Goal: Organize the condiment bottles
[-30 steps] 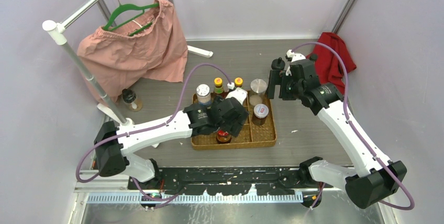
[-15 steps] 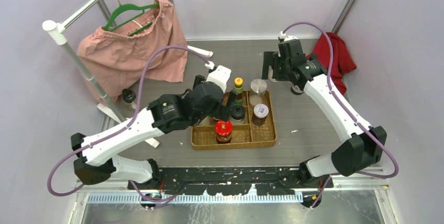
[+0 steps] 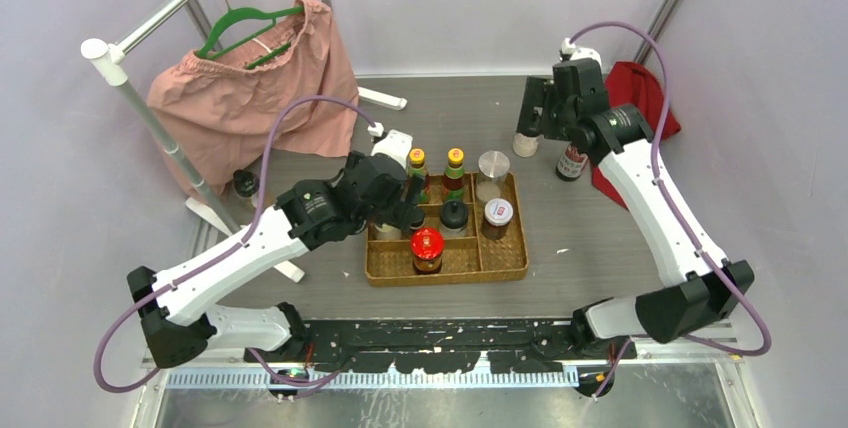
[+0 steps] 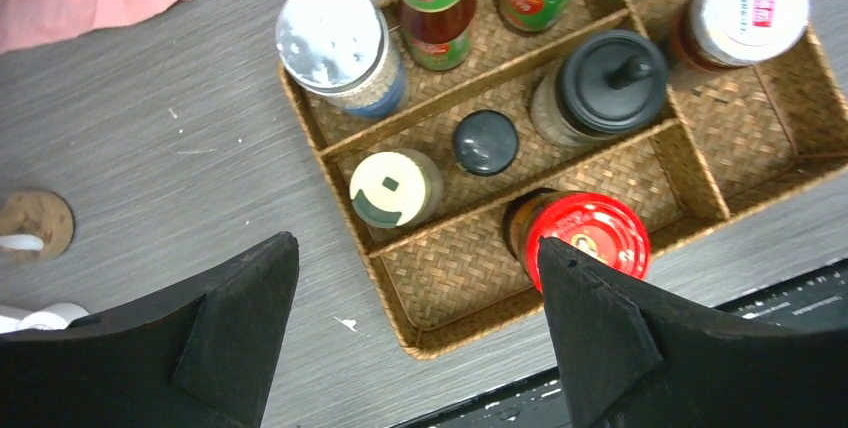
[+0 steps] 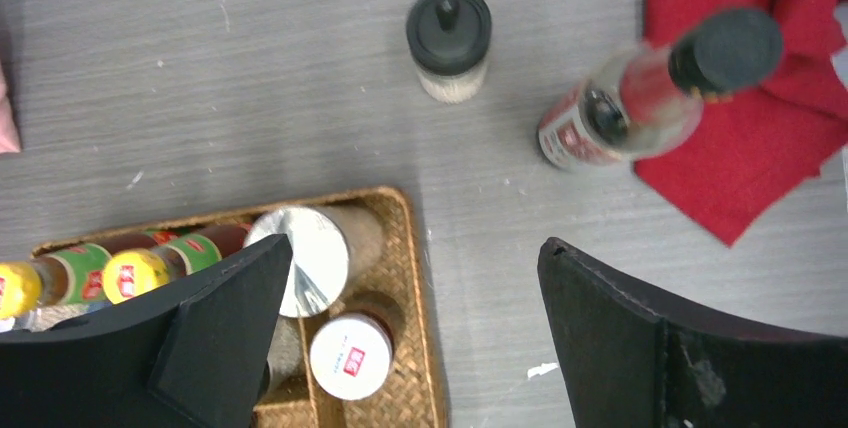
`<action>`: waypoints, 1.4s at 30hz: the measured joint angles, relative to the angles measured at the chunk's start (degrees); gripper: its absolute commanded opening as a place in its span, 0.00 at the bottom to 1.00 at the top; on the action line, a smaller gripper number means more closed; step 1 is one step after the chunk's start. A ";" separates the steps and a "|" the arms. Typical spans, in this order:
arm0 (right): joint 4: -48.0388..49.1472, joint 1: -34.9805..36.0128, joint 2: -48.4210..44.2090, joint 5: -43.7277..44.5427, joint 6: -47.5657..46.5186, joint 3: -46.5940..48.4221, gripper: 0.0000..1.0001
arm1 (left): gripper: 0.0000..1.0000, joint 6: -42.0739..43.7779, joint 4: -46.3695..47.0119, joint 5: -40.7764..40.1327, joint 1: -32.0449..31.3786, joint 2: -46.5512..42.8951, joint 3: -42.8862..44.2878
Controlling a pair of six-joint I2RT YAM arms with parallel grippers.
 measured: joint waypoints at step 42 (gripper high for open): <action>40.85 -9.38 3.50 19.80 -4.57 -29.83 0.90 | 0.86 0.24 -0.11 9.68 11.32 -2.58 -2.69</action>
